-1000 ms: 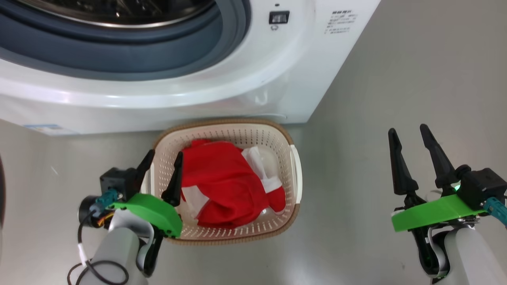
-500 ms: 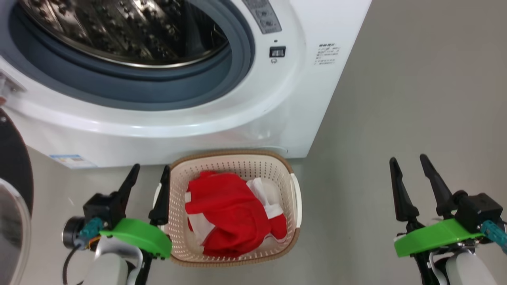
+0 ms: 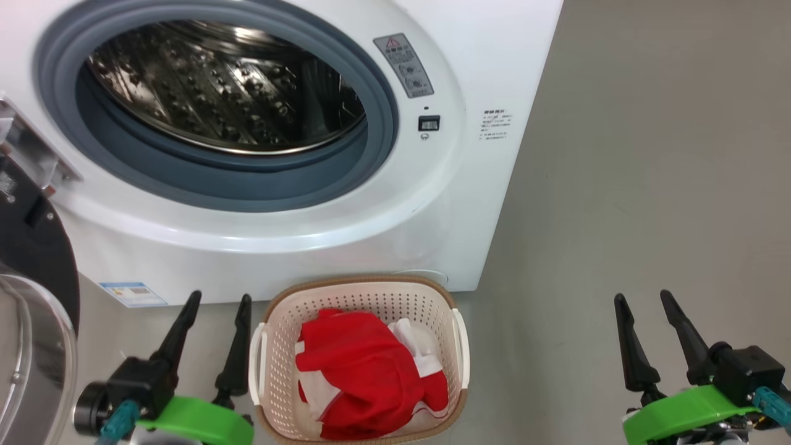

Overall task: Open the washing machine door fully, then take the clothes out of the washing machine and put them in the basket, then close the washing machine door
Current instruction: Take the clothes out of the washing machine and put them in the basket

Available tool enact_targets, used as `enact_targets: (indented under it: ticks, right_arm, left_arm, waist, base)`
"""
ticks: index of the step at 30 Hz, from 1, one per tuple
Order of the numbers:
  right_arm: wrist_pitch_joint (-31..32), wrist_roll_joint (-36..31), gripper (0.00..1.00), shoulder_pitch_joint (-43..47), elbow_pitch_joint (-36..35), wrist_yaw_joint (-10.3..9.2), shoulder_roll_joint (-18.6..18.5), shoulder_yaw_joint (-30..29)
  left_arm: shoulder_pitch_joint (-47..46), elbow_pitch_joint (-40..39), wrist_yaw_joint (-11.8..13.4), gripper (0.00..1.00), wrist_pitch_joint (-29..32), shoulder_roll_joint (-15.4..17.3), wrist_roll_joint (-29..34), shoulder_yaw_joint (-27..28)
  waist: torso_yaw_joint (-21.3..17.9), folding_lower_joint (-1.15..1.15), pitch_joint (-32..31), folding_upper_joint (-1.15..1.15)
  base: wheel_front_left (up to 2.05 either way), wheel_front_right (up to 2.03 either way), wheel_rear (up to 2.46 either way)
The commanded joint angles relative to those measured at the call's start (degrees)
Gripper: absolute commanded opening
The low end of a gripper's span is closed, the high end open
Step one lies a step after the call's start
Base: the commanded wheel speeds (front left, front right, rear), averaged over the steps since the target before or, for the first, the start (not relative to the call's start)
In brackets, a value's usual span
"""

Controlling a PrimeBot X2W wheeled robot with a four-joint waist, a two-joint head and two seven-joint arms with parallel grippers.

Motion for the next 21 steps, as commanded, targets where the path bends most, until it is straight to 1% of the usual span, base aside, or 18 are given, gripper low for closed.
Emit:
enact_targets:
  ticks: [1, 12, 21]
  right_arm:
    - [-0.37, -0.71, 1.00, 0.26, -1.60, 0.36, -0.44, 0.96]
    - [-0.37, -0.23, 1.00, 3.92, -2.32, 0.36, -0.44, -0.17]
    - [-0.37, 0.00, 1.00, 4.10, -2.55, 0.36, -0.44, -0.54]
  left_arm:
    - [0.56, -2.16, -0.32, 1.00, -0.36, 1.41, 0.50, 2.21]
    - [8.21, -7.58, -0.32, 1.00, -0.36, 1.01, 0.49, 5.49]
    - [8.21, -8.27, -0.32, 1.00, -0.36, 0.84, 0.21, 5.67]
  waist:
    - [0.17, 0.00, -0.92, 0.00]
    - [-0.44, 0.00, -3.33, 0.00]
    - [-0.30, 0.00, -2.84, 0.00]
  base:
    - [0.00, 0.00, 0.00]
    - [0.00, 0.00, 0.00]
    - [0.00, 0.00, 0.00]
